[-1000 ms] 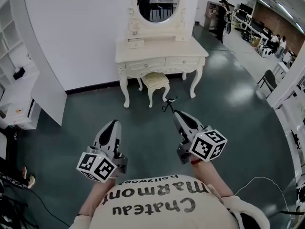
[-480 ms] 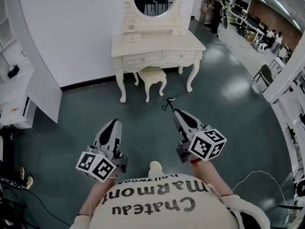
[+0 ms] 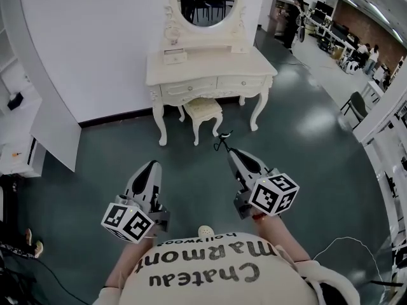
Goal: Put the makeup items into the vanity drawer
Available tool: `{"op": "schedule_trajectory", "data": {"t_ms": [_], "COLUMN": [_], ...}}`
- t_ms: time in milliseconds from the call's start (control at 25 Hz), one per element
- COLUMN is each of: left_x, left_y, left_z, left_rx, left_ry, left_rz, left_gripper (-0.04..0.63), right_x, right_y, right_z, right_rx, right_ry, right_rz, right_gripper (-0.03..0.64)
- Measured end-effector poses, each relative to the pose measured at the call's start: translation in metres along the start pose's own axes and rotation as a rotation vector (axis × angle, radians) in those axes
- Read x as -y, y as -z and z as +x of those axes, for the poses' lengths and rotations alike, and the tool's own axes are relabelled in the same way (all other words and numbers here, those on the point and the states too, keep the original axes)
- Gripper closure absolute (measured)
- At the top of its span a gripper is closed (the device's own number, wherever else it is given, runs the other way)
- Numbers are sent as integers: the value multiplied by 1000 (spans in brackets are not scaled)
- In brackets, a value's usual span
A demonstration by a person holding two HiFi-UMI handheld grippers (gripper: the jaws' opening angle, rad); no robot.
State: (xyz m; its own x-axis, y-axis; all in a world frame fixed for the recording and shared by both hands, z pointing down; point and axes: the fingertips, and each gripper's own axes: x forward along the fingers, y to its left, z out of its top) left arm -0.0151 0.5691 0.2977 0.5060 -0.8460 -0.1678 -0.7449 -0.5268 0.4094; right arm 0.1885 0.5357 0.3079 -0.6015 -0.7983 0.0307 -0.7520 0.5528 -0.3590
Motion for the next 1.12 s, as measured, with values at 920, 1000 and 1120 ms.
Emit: {"op": "schedule_trajectory", "data": {"t_ms": [920, 1000, 1120], "left_x": [-50, -54, -63], "left_y": [29, 30, 31], "left_z": [151, 157, 164], "left_rx": [-39, -46, -54], "left_ry": [-27, -28, -32], "left_rz": [-21, -21, -25], "left_gripper": [588, 588, 588], "right_x": [121, 124, 130], "right_y": [-34, -30, -24], "right_z": [100, 107, 119], "right_rx": [-30, -41, -54], "right_ry": [-46, -49, -45], "right_rz": [4, 5, 11], "right_gripper": [586, 586, 586]}}
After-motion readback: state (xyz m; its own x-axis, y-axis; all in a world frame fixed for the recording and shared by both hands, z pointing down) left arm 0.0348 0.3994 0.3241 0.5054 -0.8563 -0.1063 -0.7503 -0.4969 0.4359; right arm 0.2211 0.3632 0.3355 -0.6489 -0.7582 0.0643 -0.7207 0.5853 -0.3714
